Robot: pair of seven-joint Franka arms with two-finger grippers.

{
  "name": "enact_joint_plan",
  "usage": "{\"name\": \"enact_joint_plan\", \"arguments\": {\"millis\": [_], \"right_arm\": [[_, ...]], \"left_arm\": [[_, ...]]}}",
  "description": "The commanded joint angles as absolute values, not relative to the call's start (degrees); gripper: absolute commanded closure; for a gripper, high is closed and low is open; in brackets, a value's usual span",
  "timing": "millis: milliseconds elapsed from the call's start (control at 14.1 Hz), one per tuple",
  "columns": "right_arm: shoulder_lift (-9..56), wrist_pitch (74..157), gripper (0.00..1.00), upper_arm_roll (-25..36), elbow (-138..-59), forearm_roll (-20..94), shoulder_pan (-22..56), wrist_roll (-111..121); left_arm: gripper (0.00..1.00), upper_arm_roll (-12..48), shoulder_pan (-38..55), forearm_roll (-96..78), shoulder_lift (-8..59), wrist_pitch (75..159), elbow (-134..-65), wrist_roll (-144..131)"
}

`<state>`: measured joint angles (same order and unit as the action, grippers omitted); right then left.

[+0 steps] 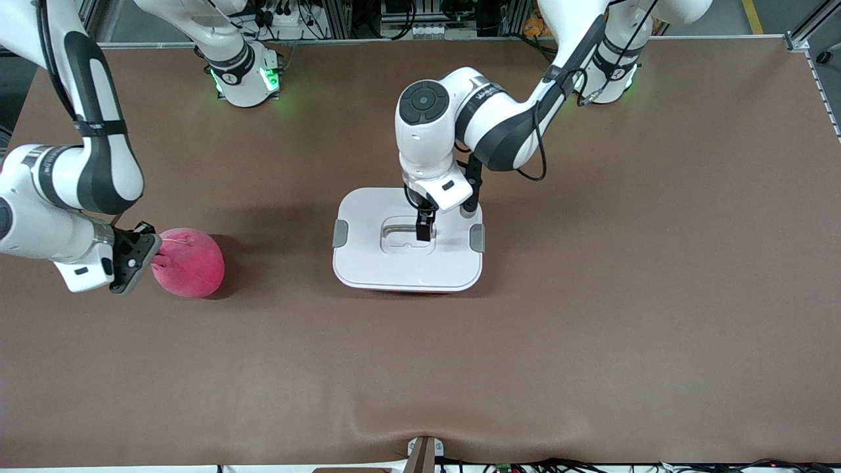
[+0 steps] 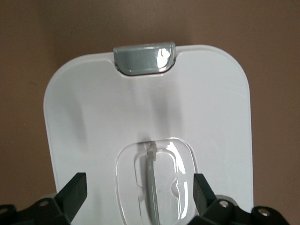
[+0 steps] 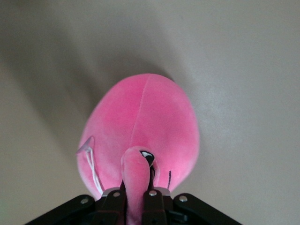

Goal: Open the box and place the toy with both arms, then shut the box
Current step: 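Lift the pink toy with the right gripper while the left gripper holds the lid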

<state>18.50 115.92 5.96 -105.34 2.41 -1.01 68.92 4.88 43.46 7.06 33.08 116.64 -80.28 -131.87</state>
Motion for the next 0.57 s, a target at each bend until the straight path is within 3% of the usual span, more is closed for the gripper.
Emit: {"name": "enact_joint_plan", "arguments": {"millis": [0, 498], "right_arm": [[16.7, 114.79, 1.0, 5.27, -105.38, 5.0, -3.16, 67.42], [15.12, 109.78, 1.0, 5.27, -102.48, 5.71, -3.34, 55.12]], "left_arm": [[0.0, 4.04, 45.26, 9.75, 34.63, 118.82, -78.93, -134.73], [0.0, 4.13, 46.67, 13.0, 37.0, 119.79, -79.19, -143.43]]}}
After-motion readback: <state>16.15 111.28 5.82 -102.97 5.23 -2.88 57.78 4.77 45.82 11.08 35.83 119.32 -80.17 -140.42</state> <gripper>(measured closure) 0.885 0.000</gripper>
